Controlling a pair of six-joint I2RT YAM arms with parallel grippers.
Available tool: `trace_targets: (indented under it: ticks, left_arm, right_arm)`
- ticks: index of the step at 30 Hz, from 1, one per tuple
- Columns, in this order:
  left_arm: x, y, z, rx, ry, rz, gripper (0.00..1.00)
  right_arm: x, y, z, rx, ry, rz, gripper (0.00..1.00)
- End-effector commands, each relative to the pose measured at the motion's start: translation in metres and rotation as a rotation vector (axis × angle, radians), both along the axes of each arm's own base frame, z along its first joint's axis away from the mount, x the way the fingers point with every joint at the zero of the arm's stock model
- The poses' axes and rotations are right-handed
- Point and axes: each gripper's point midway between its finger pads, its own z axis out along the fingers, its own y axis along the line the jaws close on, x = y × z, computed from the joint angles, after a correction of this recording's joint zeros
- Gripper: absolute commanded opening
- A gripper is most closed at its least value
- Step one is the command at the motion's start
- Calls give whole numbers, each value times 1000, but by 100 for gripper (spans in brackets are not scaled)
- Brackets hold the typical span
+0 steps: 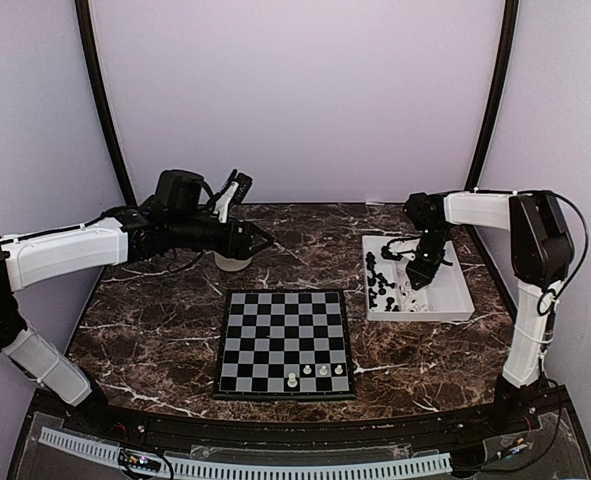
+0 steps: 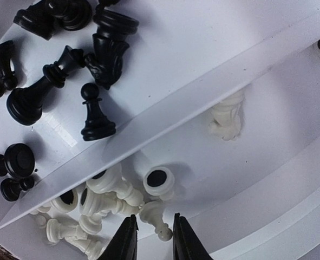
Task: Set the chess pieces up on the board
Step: Pick up the pawn from the storage box.
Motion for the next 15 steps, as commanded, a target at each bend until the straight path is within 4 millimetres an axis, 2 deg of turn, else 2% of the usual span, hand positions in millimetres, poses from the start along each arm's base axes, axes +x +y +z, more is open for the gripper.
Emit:
trace_targets:
  ticks: [1,3,9,15]
  left_arm:
    - [-8,1,16,-24,-45,-17,69]
    - [-8,1,16,-23,-45,-18,69]
    - [-9,1,15,-15,-45,-24,69]
    - [-9,1,18,2,-53,-41,69]
  right_arm:
    - [3,2,2,-13,1,3,15]
    - [1,2,2,-10,9,2,10]
    - [3,4,13,-7,-6,0,2]
    - [5,10,49,-6,-87,9,1]
